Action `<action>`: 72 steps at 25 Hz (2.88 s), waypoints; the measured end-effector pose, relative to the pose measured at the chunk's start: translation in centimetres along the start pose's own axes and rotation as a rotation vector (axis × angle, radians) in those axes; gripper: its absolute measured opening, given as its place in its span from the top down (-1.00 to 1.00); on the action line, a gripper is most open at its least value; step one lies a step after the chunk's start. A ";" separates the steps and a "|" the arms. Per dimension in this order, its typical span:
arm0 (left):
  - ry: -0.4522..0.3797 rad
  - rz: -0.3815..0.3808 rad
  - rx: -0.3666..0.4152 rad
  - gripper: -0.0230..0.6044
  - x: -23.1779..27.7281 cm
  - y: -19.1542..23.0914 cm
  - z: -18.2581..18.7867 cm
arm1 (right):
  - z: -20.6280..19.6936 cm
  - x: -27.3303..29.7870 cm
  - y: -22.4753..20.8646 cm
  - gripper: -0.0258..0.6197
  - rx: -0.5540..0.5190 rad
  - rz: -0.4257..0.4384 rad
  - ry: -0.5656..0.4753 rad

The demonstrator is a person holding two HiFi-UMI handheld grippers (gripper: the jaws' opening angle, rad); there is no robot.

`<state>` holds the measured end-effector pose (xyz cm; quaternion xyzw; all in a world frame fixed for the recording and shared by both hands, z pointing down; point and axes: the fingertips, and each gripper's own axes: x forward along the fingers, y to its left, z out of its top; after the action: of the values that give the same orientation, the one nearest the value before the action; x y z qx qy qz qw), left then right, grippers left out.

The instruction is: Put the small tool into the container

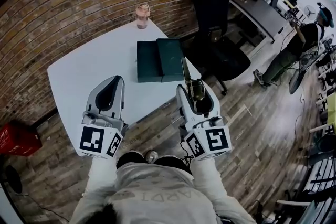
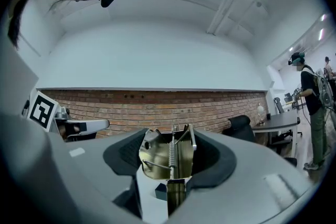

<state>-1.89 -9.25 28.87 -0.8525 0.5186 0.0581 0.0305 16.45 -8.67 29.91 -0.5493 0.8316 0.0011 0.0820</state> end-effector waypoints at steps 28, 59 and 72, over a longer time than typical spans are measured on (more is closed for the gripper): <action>0.029 -0.035 -0.004 0.89 12.3 10.4 -1.9 | -5.4 17.1 -2.0 0.17 0.046 0.002 0.097; 0.163 -0.128 -0.105 0.89 17.7 17.4 -10.4 | -22.4 28.6 -4.1 0.17 0.183 -0.133 0.424; 0.198 -0.137 -0.140 0.89 18.7 19.3 -12.7 | -28.6 31.2 -5.3 0.17 0.175 -0.186 0.568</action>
<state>-9.63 -36.07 39.15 -0.8876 0.4541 0.0078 -0.0765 5.47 -41.95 54.30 -0.5920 0.7644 -0.2316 -0.1071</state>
